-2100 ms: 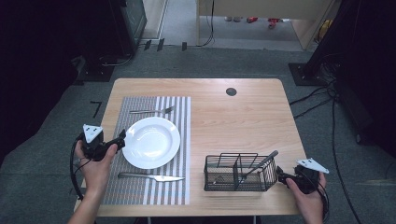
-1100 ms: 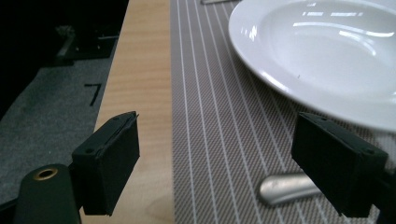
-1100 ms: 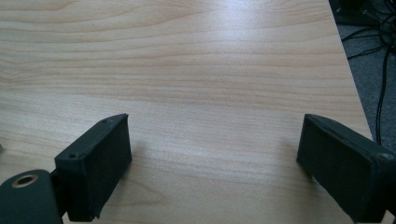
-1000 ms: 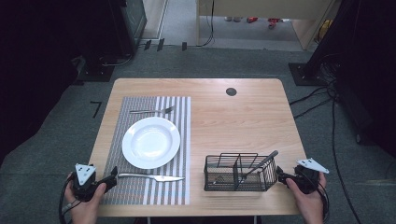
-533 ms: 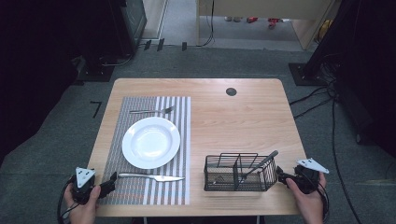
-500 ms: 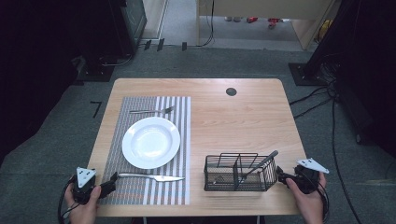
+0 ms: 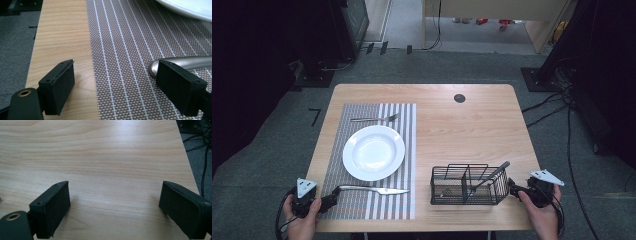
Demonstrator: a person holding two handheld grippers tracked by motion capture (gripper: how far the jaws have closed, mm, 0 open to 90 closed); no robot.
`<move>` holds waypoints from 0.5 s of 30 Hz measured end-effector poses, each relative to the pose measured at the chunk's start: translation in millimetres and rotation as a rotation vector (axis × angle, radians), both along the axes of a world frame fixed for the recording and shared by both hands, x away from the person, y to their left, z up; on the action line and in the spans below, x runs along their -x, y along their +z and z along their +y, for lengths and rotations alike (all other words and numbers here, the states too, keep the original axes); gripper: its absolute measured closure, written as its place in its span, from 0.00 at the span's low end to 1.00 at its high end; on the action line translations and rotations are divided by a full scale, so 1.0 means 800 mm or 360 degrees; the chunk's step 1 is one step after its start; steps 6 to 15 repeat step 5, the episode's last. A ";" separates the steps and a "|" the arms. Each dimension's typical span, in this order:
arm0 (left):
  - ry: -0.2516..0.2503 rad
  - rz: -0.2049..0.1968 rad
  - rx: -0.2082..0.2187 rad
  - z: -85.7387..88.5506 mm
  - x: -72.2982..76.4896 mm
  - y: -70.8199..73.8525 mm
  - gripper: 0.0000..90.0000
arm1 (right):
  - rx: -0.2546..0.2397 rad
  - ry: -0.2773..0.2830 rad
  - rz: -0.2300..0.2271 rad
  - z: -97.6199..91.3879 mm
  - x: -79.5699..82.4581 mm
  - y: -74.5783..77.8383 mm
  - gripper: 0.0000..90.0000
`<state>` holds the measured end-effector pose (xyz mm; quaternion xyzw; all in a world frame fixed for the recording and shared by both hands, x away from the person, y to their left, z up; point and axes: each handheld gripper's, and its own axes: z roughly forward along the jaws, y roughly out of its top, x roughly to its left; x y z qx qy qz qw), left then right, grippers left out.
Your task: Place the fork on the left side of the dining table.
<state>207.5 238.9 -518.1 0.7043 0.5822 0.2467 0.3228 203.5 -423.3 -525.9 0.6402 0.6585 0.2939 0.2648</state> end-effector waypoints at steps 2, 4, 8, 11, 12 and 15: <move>0.0000 0.0001 -0.0008 -0.001 0.000 0.000 0.17 | 0.0000 0.0000 0.0000 0.000 0.000 0.000 0.11; 0.0000 0.0001 -0.0008 -0.001 0.000 0.000 0.17 | 0.0000 0.0000 0.0000 0.000 0.000 0.000 0.11; 0.0000 0.0002 -0.0008 -0.001 0.000 0.000 0.17 | 0.0000 0.0000 0.0000 0.000 0.000 0.000 0.11; 0.0000 0.0002 -0.0008 -0.001 0.000 0.000 0.17 | 0.0000 0.0000 0.0000 0.000 0.000 0.000 0.11; 0.0000 0.0002 -0.0008 -0.001 0.000 0.000 0.17 | 0.0000 0.0000 0.0000 0.000 0.000 0.000 0.11; 0.0000 0.0002 -0.0008 -0.001 0.000 0.000 0.17 | 0.0000 0.0000 0.0000 0.000 0.000 0.000 0.11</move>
